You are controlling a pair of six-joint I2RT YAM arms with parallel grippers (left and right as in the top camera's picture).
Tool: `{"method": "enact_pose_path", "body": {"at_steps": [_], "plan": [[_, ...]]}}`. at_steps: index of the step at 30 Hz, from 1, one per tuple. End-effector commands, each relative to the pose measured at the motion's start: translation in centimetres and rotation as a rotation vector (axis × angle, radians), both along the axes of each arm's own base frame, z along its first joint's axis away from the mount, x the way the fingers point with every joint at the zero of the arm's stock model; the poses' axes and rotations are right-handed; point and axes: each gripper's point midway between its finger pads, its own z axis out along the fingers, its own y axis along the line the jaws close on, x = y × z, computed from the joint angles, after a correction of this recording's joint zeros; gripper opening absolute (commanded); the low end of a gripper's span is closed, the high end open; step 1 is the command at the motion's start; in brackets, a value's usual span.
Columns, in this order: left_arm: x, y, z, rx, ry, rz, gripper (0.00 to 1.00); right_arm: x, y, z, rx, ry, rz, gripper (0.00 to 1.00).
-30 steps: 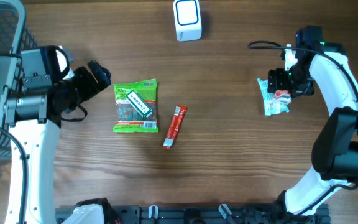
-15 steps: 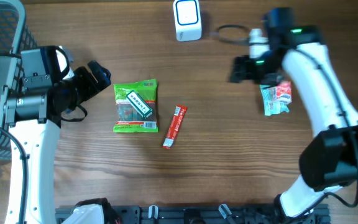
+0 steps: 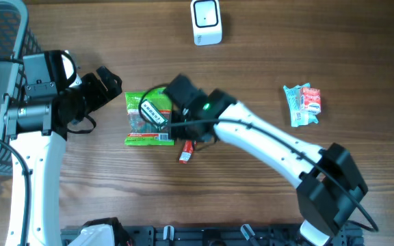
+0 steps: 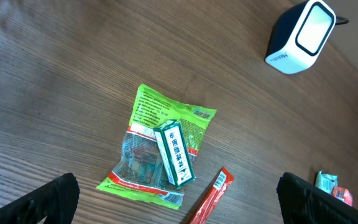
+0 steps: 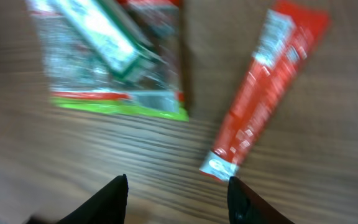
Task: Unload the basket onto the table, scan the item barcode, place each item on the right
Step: 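Reach the right gripper left to the red stick package, then grasp the red stick package with the right gripper and lift it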
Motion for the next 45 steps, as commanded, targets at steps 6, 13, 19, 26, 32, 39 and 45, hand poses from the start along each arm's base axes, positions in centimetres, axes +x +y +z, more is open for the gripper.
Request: {"method": "enact_pose_path", "body": {"at_steps": [6,13,19,26,32,39,45], "plan": [[0.3,0.3,0.4,0.011,-0.013,0.002,1.00,-0.8,-1.9,-5.1,-0.102,-0.046,-0.267,0.52],[0.3,0.3,0.4,0.011,-0.012,0.002,1.00,-1.3,-3.1,-7.6,-0.108,-0.042,-0.322,0.40],[0.3,0.3,0.4,0.011,-0.013,0.002,1.00,-1.8,-2.7,-7.6,-0.091,-0.017,-0.311,0.32],[0.3,0.3,0.4,0.011,-0.013,0.002,1.00,-2.0,-2.0,-8.5,-0.072,0.013,-0.299,0.27],[0.3,0.3,0.4,0.011,-0.013,0.002,1.00,-2.7,-1.8,-9.8,-0.077,0.060,-0.288,0.26],[0.3,0.3,0.4,0.011,-0.013,0.002,1.00,-2.8,-1.8,-9.8,-0.077,0.063,-0.283,0.18],[0.3,0.3,0.4,0.011,-0.013,0.002,1.00,-2.2,-1.9,-9.1,-0.082,0.012,-0.130,0.04]]}}
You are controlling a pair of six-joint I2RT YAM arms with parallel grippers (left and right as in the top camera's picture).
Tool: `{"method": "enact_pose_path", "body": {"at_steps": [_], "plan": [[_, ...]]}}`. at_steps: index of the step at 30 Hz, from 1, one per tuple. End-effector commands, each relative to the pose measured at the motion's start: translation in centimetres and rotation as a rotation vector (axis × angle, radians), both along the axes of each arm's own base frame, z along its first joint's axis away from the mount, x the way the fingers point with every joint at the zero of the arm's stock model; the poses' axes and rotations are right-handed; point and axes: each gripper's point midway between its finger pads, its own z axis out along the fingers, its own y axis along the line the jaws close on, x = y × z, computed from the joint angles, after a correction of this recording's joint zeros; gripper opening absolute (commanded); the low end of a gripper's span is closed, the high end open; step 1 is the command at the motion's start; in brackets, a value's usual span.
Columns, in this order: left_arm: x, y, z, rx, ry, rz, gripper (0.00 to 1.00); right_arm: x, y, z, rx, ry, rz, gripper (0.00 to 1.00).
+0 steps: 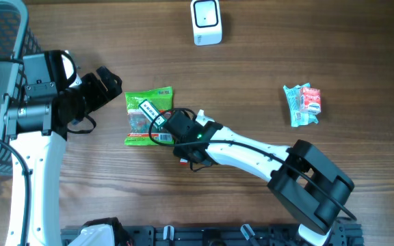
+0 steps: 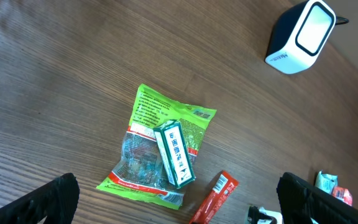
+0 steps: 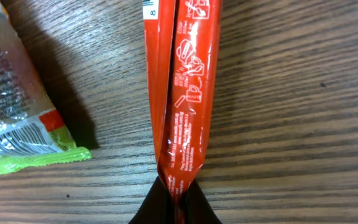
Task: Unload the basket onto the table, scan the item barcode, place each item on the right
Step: 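Grasp the red stick package with the right gripper and lift it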
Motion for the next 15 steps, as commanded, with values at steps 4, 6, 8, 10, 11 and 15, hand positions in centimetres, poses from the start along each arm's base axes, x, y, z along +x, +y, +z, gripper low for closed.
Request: {"method": "enact_pose_path", "body": {"at_steps": [4,6,8,10,11,15], "plan": [[0.3,0.3,0.4,0.011,-0.013,0.002,1.00,1.3,-0.2,3.2,0.026,-0.121,0.357,0.04],[0.3,0.3,0.4,0.011,-0.013,0.002,1.00,2.2,-0.2,6.0,0.061,-0.210,0.496,0.04],[0.3,0.3,0.4,0.011,-0.012,0.002,1.00,2.7,-0.7,7.8,0.060,-0.280,0.585,0.05],[0.3,0.3,0.4,0.011,-0.013,0.002,1.00,2.5,-2.1,9.9,0.021,-0.339,0.709,0.04],[0.3,0.3,0.4,0.011,-0.012,0.002,1.00,2.2,-3.0,10.6,0.004,-0.342,0.742,0.04],[0.3,0.3,0.4,0.011,-0.013,0.002,1.00,1.3,-5.5,11.2,-0.082,-0.360,0.968,0.04]]}}
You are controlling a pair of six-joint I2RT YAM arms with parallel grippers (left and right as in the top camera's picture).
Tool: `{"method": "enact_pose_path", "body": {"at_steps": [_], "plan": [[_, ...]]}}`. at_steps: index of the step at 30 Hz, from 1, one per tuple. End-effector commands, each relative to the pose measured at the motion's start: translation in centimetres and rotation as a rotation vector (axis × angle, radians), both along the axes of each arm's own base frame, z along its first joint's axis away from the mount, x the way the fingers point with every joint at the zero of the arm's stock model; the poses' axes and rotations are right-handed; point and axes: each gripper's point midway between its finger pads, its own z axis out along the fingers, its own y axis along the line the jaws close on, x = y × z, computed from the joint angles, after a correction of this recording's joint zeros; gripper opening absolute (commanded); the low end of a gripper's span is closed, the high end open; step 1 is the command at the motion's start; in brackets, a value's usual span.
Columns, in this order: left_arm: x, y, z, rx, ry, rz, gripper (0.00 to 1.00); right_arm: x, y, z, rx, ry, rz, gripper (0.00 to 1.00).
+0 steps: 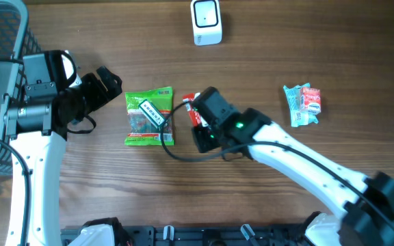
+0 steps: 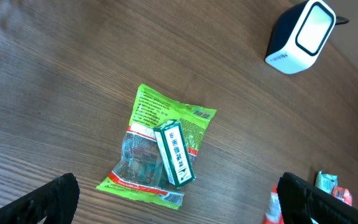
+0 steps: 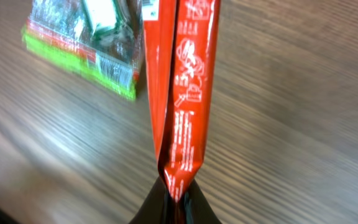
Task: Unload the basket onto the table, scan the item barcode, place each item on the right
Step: 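Grasp the red stick package with the right gripper and lift it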
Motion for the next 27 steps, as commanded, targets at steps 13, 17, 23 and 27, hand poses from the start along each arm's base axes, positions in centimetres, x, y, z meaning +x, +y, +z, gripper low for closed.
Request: {"method": "enact_pose_path", "body": {"at_steps": [13,17,23,27], "plan": [[0.3,0.3,0.4,0.011,-0.013,0.002,1.00,0.1,-2.9,-1.1,-0.233,-0.159,0.486,0.04],[0.3,0.3,0.4,0.011,-0.013,0.002,1.00,-0.2,-3.2,-3.2,-0.250,-0.133,0.499,0.04],[0.3,0.3,0.4,0.011,-0.013,0.002,1.00,-0.2,-4.6,-6.9,-0.286,-0.056,0.467,0.04],[0.3,0.3,0.4,0.011,-0.013,0.002,1.00,0.8,-6.6,-8.8,-0.303,0.026,0.344,0.04]]}}
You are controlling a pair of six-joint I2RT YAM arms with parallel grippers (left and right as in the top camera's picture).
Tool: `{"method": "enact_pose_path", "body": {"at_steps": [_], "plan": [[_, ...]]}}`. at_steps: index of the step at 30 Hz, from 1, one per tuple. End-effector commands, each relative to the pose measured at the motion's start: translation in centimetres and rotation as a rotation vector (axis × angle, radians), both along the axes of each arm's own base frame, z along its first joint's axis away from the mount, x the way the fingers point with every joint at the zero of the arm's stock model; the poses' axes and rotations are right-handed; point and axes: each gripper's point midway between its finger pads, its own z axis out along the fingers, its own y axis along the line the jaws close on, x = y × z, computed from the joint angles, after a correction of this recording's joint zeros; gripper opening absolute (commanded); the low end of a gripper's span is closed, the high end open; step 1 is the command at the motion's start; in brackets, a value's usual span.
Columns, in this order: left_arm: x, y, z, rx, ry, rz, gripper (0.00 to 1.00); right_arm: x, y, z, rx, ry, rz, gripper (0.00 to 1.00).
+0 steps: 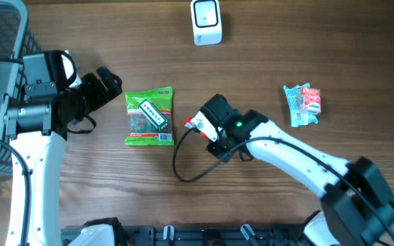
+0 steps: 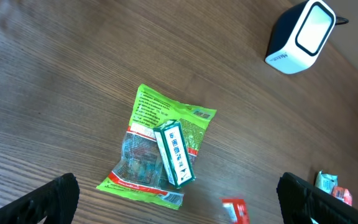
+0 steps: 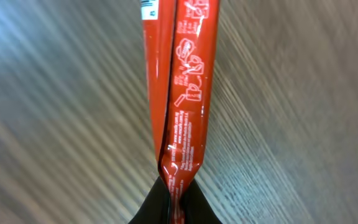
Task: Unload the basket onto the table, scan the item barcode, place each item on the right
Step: 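Grasp the red stick package with the right gripper and lift it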
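Observation:
A long red sachet (image 3: 178, 93) hangs above the table, its end pinched in my right gripper (image 3: 176, 198), which is shut on it. From overhead the sachet (image 1: 195, 124) shows just right of the green snack bag (image 1: 149, 117). The white barcode scanner (image 1: 206, 22) stands at the far edge, also in the left wrist view as the scanner (image 2: 301, 36). My left gripper (image 2: 176, 199) is open above the table to the left of the green bag (image 2: 160, 149), holding nothing.
A small green box (image 1: 153, 113) lies on the green bag. A blue and red packet (image 1: 303, 104) lies at the right. A grey wire basket stands at the far left. A black cable (image 1: 183, 160) loops under the right arm.
My right gripper, still shut on the red sachet, has shifted slightly right and nearer the front, and has turned. The left arm has not moved.
My right gripper was open over the red sachet lying beside the green bag. Then it was shut on the sachet's end on the table. After that it held the sachet raised right of the bag, and now it holds it turned there.

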Motion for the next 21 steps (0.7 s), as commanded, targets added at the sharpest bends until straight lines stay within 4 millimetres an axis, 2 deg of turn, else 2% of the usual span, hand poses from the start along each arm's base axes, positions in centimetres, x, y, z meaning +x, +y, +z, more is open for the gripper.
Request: {"method": "enact_pose_path", "body": {"at_steps": [1,4,5,6,10,13,15,18,21], "plan": [[0.3,0.3,0.4,0.011,-0.013,0.002,1.00,1.2,-2.5,-2.0,-0.038,0.050,-0.128,0.04],[0.3,0.3,0.4,0.011,-0.013,0.002,1.00,2.0,-3.9,-2.5,-0.039,0.070,-0.169,0.04],[0.3,0.3,0.4,0.011,-0.013,0.002,1.00,2.2,-4.2,-2.6,-0.037,0.072,-0.167,0.09],[0.3,0.3,0.4,0.011,-0.013,0.002,1.00,2.4,-4.5,-2.5,-0.034,0.073,-0.176,0.28],[0.3,0.3,0.4,0.011,-0.013,0.002,1.00,2.9,-4.6,-1.6,-0.017,0.078,-0.192,0.46],[0.3,0.3,0.4,0.011,-0.013,0.002,1.00,3.6,-4.4,0.5,0.006,0.074,-0.205,0.62],[0.3,0.3,0.4,0.011,-0.013,0.002,1.00,3.9,-4.9,1.6,0.012,0.087,-0.240,0.64],[0.3,0.3,0.4,0.011,-0.013,0.002,1.00,3.7,-5.1,2.5,0.133,0.195,-0.301,0.68],[0.3,0.3,0.4,0.011,-0.013,0.002,1.00,3.2,-5.6,2.8,0.239,0.305,-0.367,0.59]]}}
